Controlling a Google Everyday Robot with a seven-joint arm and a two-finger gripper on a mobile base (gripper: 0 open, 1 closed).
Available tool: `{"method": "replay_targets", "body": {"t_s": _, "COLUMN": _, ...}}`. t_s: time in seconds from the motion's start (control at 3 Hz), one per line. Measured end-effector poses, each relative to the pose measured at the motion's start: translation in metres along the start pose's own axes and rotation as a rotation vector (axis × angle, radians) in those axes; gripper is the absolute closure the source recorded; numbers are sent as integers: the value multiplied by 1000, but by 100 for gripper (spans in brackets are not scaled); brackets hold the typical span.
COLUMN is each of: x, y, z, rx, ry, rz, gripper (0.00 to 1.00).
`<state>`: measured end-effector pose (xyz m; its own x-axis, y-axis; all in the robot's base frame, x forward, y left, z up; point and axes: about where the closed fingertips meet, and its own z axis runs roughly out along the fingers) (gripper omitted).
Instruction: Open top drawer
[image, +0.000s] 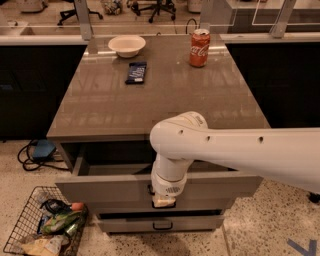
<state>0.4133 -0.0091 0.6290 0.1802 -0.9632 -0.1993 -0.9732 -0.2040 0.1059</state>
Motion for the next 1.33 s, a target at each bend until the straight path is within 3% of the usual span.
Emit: {"method": "replay_targets", "body": {"t_s": 1.33, "x": -2, "y": 9, "z": -6, "rx": 43, "ry": 23, "rz": 9, "gripper": 100}}
